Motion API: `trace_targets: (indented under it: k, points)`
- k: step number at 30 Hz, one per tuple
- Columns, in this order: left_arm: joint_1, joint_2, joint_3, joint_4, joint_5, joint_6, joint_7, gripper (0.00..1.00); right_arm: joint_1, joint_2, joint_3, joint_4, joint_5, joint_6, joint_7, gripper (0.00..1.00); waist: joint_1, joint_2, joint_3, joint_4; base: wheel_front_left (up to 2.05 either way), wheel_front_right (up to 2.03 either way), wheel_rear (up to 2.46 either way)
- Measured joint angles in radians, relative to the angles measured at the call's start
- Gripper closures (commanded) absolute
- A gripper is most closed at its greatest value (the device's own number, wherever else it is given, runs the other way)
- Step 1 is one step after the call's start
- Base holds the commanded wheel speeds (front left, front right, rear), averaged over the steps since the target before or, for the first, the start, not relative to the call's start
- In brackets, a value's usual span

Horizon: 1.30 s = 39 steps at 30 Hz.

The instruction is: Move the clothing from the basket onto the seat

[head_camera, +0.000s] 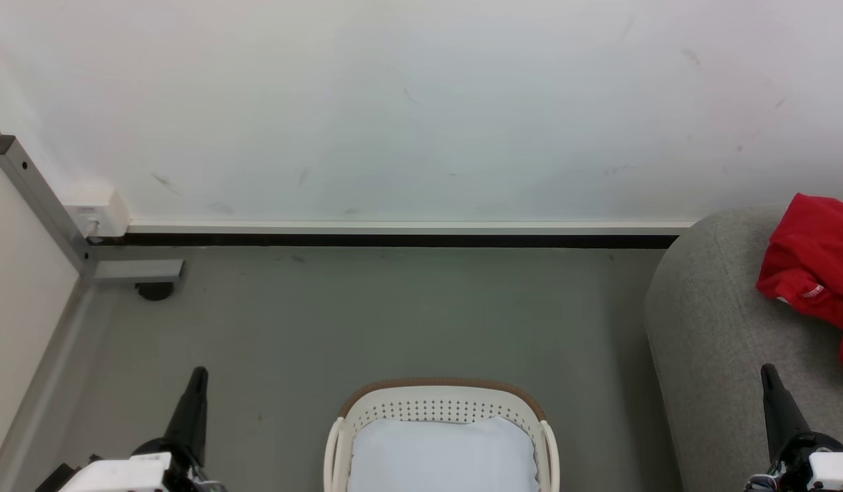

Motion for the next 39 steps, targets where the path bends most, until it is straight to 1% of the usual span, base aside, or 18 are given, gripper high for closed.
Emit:
trace_targets:
  k: [39]
  points:
    - [0.000, 0.000, 0.000, 0.000, 0.000, 0.000, 0.000, 1.00, 0.000, 0.002, -0.002, 0.000, 0.000, 0.000, 0.000, 1.00, 0.0000, 0.0000, 0.000, 0.000, 0.00, 0.00, 0.00]
